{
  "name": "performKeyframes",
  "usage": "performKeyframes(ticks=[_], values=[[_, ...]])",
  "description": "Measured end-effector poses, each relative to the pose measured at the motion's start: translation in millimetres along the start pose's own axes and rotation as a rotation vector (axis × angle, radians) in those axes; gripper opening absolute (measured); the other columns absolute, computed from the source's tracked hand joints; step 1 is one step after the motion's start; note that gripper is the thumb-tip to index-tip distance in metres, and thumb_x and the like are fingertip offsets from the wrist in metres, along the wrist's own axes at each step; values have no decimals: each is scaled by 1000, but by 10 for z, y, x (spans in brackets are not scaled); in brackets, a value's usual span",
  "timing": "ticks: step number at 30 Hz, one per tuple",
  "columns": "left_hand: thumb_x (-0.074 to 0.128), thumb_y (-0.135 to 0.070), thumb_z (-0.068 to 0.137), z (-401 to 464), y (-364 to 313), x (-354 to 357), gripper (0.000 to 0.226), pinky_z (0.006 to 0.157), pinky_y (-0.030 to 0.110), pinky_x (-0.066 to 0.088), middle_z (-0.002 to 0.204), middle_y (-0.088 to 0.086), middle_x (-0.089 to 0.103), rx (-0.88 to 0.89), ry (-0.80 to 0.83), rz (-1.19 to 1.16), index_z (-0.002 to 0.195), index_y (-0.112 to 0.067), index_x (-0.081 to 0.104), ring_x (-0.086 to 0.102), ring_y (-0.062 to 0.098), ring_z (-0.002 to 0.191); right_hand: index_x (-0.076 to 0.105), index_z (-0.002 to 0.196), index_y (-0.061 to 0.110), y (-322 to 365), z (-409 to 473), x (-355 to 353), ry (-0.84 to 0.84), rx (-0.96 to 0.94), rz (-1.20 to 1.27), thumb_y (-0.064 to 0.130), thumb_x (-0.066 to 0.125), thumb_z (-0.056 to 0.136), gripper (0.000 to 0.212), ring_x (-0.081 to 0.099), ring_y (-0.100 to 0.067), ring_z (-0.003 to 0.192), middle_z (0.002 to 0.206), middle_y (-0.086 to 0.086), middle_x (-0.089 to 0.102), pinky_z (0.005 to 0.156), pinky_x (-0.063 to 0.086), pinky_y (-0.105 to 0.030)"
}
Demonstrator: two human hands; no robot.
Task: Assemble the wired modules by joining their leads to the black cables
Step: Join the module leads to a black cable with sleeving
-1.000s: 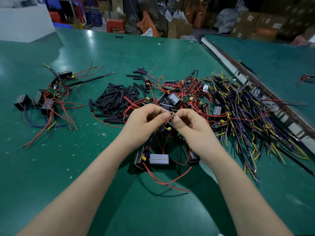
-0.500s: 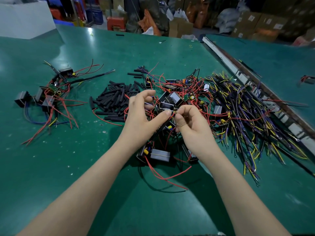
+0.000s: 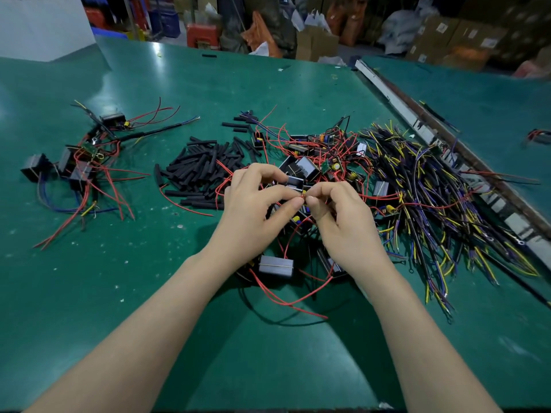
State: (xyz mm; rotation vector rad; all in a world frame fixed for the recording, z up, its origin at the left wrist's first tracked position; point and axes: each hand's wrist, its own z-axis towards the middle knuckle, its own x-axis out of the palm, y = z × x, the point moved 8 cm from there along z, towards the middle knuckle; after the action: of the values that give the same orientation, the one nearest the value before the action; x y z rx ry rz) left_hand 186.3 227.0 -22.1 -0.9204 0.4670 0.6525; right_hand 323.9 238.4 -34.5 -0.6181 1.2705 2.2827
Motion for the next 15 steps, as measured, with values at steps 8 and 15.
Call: performKeyframes(ticks=[8,15], values=[[68,-26,86,18,60,9,14,96,12,26,105,-6,50,-91,38,-213,100,-27,72,42,15,111,52,96,22,52,-16,13,23,48,132,13,52,98,9,50,5,89,98,6,52,79,36,-5],[68,-24,86,11,54,11,18,91,21,32,100,-15,50,-104,26,-304,96,-39,64,47,13,110,52,97,21,47,-20,35,40,86,167,15,50,99,7,50,-3,84,97,-1,54,77,37,-12]])
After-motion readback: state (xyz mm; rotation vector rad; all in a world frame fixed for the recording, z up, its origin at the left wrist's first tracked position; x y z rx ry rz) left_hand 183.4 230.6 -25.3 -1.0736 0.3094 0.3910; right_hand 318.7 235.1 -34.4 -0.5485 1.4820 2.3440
